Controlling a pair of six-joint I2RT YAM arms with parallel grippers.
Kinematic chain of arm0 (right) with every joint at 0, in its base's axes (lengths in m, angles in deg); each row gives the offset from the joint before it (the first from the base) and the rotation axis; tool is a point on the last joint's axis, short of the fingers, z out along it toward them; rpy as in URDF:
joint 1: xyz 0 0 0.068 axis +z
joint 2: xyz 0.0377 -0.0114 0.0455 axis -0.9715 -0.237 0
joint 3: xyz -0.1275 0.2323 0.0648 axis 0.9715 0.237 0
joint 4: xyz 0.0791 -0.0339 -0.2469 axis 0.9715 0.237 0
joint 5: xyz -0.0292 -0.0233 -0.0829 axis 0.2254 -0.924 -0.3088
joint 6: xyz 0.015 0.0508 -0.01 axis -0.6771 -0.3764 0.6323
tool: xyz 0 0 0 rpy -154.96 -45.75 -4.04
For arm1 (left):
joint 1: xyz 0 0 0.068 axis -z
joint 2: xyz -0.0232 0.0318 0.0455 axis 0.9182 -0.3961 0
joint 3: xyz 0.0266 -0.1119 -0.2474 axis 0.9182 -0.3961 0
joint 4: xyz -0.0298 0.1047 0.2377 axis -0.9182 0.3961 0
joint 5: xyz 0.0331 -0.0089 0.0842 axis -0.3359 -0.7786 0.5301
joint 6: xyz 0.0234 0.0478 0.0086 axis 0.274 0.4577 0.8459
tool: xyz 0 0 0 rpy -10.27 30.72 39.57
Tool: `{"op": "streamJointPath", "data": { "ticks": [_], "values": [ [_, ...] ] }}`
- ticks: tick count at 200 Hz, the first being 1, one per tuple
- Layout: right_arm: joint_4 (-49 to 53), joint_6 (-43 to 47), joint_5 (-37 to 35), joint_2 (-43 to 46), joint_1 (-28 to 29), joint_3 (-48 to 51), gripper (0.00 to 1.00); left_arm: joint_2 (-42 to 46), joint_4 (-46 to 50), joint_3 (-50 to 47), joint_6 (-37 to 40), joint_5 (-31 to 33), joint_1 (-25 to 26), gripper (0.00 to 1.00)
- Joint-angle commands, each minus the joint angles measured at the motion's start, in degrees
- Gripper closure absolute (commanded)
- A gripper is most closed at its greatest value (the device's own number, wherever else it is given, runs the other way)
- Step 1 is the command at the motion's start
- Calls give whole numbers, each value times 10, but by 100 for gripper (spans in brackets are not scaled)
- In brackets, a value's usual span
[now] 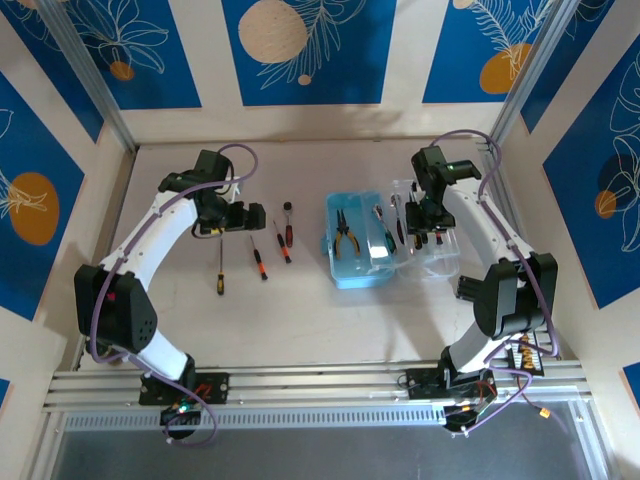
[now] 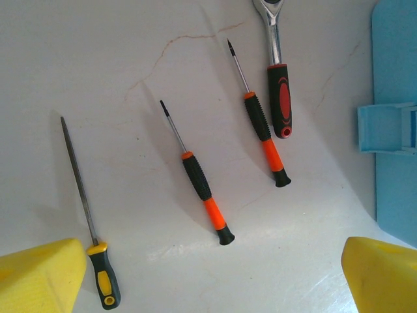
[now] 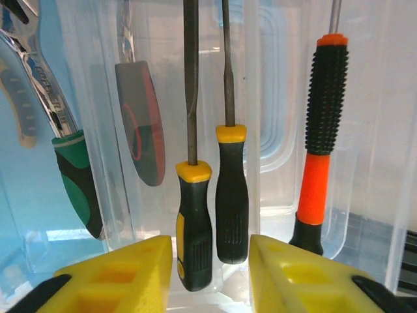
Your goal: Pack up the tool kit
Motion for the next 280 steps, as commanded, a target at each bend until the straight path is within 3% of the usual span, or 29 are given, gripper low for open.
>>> {"op": "streamJointPath", "data": {
  "ticks": [1,10,28,47,126,192,215,235,255,280],
  "values": [
    [24,-2,-4,15,-1,-24,56,-2,3,-5,8,-5,-7,0],
    [28,-2,-1,20,0,-27,47,-2,5,-6,8,-5,-7,1],
    [37,-1,8,31,3,-37,19,-5,7,-7,8,-4,-7,0],
    [40,0,16,49,10,-38,0,-15,13,-11,5,4,-6,0],
    [38,-6,28,69,24,-24,1,-101,-9,-40,-35,76,43,0],
    [30,-5,43,74,30,-11,1,-203,-25,-9,-66,123,84,2],
    [28,-3,46,78,31,-7,1,-226,-24,-3,-68,142,85,14],
    [27,-2,48,79,31,-5,1,-240,-30,-5,-73,149,86,37],
    [26,-3,52,79,31,-4,1,-254,-39,-7,-77,149,88,44],
    [26,-2,53,81,32,-6,1,-263,-46,-11,-79,146,92,64]
  ]
}}
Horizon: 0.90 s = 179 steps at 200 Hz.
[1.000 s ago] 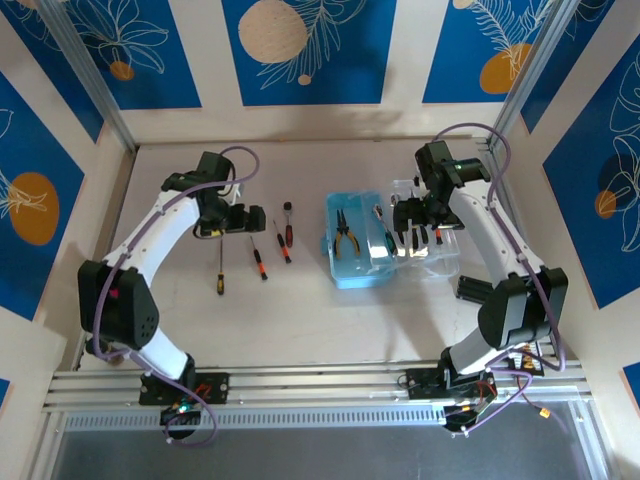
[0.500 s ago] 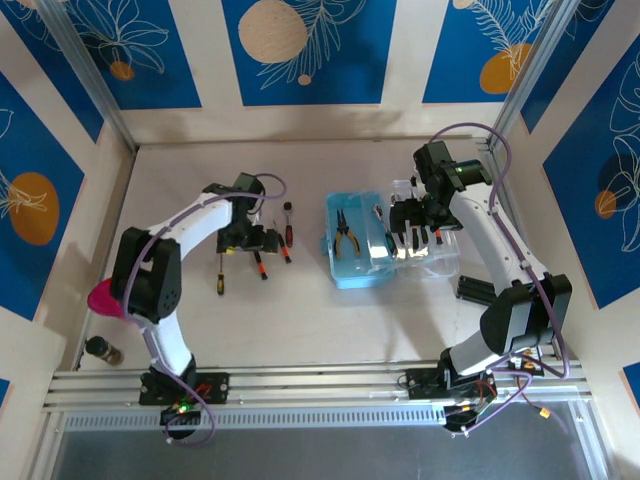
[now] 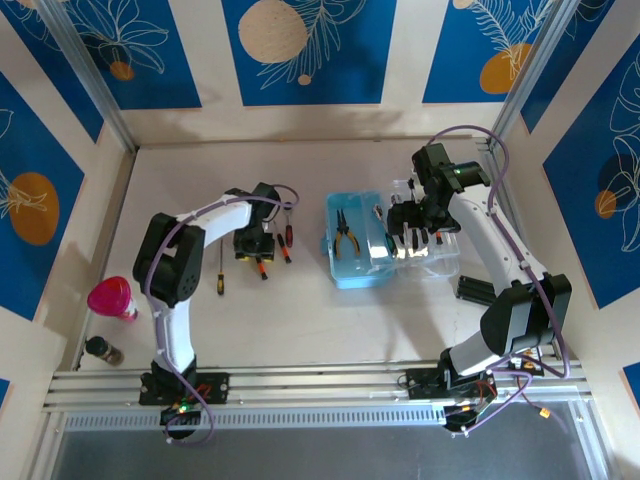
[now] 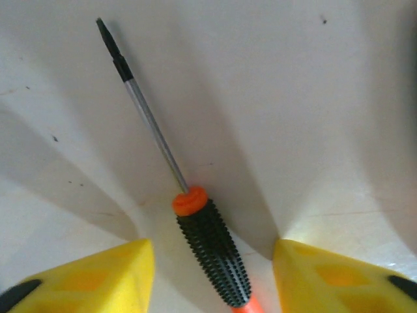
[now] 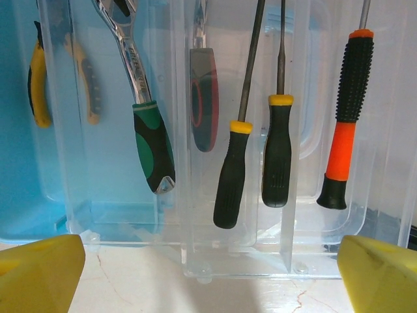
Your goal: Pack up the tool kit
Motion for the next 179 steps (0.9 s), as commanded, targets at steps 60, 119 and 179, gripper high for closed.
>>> {"op": "streamJointPath", "data": {
  "ticks": [60,119,179],
  "values": [
    [8,-1,19,29,4,2,1,-17,-12,-10,-2,19,1,97],
    [11,1,31,45,5,-1,1,45,8,6,16,-28,1,100],
    [-67,-9,176,104,18,14,1,167,-45,74,-13,-262,1,100]
  ]
}}
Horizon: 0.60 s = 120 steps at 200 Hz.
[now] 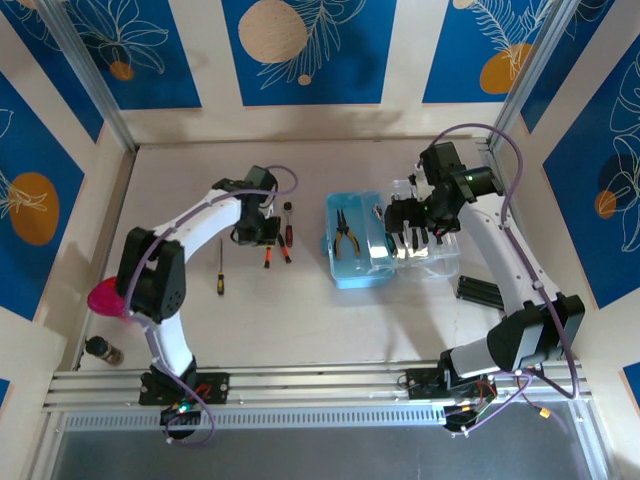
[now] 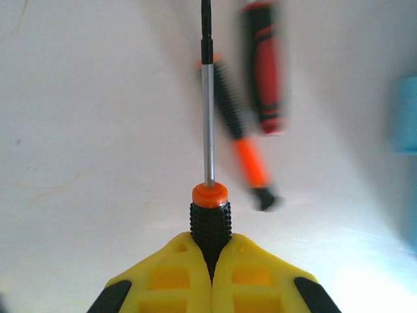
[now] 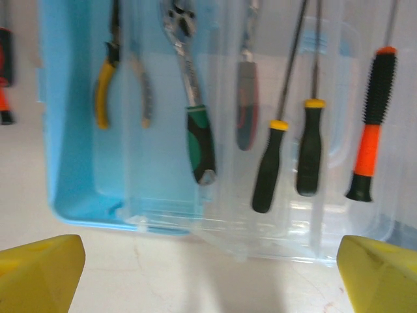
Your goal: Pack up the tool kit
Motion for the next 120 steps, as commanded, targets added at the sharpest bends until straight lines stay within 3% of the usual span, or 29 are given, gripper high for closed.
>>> {"op": "streamJointPath", "data": {
  "ticks": [1,14,41,77,120],
  "values": [
    [-50,-9,109,47,15,13,1,58,-43,43,-18,-146,-4,100],
    [-90,-17,161,67,26,23,1,73,-80,51,-45,-207,-1,100],
    [-179,-51,249,94,53,44,1,99,-154,55,-97,-272,11,100],
    [-235,-77,260,80,77,45,2,118,-249,39,-158,-318,35,100],
    [-273,-92,274,40,102,45,19,119,-309,34,-195,-339,53,100]
  ]
}}
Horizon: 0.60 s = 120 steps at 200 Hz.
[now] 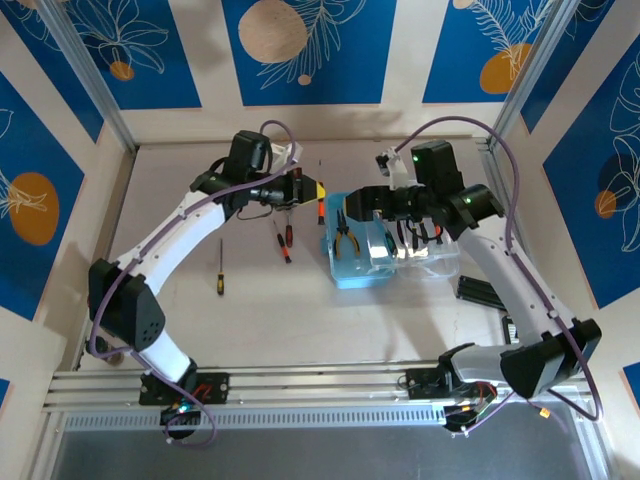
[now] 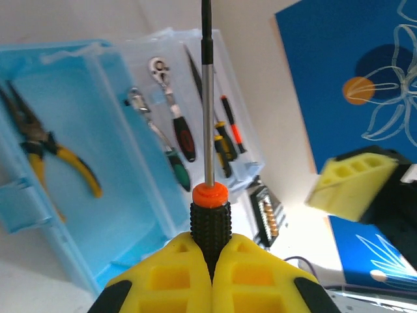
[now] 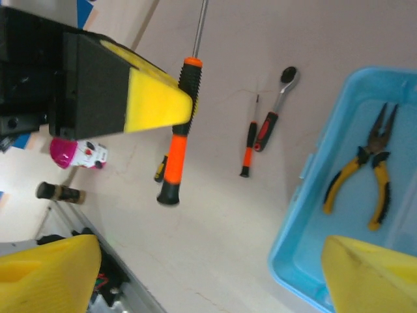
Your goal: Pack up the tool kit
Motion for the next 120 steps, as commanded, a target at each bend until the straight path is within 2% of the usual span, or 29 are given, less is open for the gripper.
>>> {"op": "streamJointPath", "data": {
  "ticks": [1,23,43,120],
  "values": [
    [-37,-14,29,-19,15,8,19,17,-62,-4,-36,-38,10,100],
    [-57,-21,39,-33,23,11,33,15,-111,-20,-65,-58,12,100],
    [-62,-22,41,-46,30,5,41,14,-132,-26,-79,-64,14,100],
    [-86,-33,38,-82,52,0,59,8,-139,-28,-79,-70,16,100]
  ]
}}
